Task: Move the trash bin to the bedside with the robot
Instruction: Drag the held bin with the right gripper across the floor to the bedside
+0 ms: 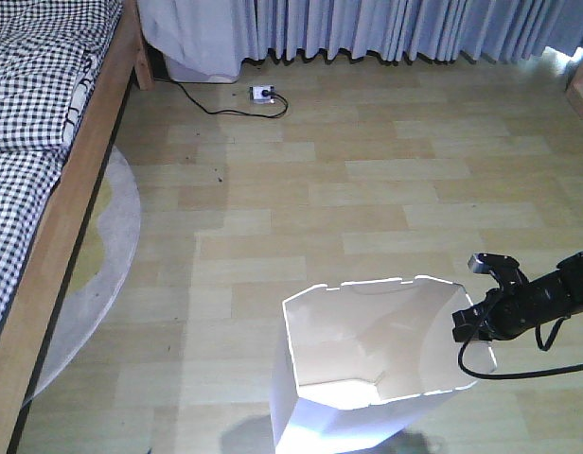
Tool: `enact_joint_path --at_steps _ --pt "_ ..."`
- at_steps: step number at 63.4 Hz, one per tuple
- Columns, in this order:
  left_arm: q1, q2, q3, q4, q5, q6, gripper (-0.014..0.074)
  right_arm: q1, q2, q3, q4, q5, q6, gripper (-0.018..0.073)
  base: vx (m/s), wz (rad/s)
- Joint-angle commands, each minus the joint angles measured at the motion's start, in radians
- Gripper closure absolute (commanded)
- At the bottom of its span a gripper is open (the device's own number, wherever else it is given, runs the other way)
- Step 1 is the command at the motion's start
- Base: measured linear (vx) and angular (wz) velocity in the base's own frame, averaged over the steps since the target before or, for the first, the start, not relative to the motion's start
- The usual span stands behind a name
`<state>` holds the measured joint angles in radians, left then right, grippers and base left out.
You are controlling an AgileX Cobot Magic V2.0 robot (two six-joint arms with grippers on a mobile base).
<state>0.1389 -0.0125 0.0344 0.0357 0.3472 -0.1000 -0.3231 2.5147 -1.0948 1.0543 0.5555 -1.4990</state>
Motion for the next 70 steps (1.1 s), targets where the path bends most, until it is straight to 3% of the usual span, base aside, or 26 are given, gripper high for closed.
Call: enact_joint_path --at_steps 1,70 --pt "-0.003 -0.014 0.003 -0.002 -0.066 -0.004 0.0603 -0.002 -0.076 -0.01 0.046 0.2 0.009 0.0564 0.31 0.0" --pt "-0.003 -0.014 0.003 -0.002 -0.066 -0.004 0.0603 -0.002 -0.076 -0.01 0.046 0.2 0.009 0.0564 0.33 0.02"
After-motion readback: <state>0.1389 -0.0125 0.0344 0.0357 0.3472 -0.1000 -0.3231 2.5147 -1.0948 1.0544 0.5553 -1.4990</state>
